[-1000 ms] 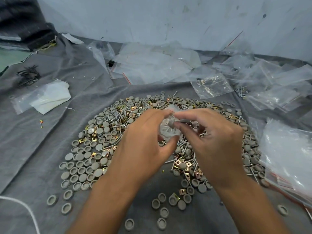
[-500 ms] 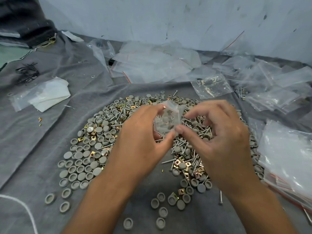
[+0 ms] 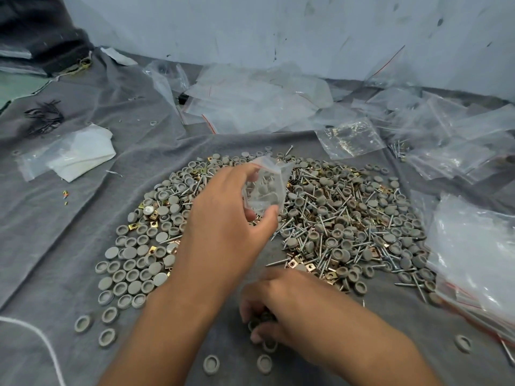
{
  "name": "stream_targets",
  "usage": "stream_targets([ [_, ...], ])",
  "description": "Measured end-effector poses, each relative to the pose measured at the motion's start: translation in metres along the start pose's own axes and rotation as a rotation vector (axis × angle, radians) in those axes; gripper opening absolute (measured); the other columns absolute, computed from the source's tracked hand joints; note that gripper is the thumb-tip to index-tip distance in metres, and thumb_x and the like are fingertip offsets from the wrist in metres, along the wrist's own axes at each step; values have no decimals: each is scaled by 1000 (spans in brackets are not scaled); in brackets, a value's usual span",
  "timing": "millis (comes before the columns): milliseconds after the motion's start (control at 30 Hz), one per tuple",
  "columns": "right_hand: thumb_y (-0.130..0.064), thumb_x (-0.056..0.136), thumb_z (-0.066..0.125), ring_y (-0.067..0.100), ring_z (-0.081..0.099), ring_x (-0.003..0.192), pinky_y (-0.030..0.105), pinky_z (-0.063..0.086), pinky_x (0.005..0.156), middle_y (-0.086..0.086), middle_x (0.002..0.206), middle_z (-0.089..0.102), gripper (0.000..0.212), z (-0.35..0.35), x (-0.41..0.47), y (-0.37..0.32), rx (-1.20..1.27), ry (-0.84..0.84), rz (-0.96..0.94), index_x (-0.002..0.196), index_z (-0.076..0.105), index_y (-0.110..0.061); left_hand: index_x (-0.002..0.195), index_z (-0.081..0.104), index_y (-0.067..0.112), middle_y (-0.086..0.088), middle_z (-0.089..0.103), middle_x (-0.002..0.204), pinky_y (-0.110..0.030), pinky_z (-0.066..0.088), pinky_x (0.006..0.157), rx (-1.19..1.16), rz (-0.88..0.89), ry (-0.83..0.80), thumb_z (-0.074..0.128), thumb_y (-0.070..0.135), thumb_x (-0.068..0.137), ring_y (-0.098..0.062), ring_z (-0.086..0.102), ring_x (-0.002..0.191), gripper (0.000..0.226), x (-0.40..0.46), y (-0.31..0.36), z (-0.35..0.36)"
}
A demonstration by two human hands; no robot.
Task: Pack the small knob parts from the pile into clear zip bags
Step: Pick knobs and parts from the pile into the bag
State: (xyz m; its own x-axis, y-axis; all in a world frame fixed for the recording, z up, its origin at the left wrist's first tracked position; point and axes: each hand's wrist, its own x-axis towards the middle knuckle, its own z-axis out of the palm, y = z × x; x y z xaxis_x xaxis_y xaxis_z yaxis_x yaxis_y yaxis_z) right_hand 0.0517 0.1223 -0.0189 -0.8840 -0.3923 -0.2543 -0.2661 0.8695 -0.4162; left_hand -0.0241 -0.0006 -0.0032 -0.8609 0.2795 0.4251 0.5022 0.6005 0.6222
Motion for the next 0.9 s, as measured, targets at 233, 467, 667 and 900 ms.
stream_targets([
  [233, -28, 93, 69, 17, 60, 103, 28, 43, 79, -8, 110, 60, 22, -2, -1, 2, -98, 94, 24, 110, 59, -36, 124, 60, 22, 14, 58, 112, -10, 41, 77, -1, 6, -22, 73, 35, 81, 0, 59, 67, 46, 1, 0, -1],
  [467, -17, 84, 81, -5, 59, 84, 5, 40, 75, -18, 89, 59, 22, -16, -8, 28, 190, 222, 4, 95, 70, -33, 125, 57, 26, 17, 56, 110, -6, 39, 77, 28, 15, -29, 72, 38, 80, 2, 57, 69, 48, 1, -4, 0],
  [667, -27, 89, 77, 19, 71, 91, 28, 57, 74, -9, 98, 72, 20, -50, -17, 31, 536, 1007, -187, 107, 69, -34, 123, 55, 32, 18, 54, 109, -11, 42, 73, 7, 59, -34, 78, 37, 80, 0, 58, 70, 49, 0, -2, 2],
  [900, -13, 85, 80, 12, 61, 108, 23, 47, 95, -2, 111, 69, 18, -39, 13, 29, 91, 1113, -143, 103, 78, -13, 127, 58, 25, 14, 58, 112, -8, 40, 79, -19, 98, -21, 76, 29, 80, 2, 52, 78, 51, -1, 2, 5],
])
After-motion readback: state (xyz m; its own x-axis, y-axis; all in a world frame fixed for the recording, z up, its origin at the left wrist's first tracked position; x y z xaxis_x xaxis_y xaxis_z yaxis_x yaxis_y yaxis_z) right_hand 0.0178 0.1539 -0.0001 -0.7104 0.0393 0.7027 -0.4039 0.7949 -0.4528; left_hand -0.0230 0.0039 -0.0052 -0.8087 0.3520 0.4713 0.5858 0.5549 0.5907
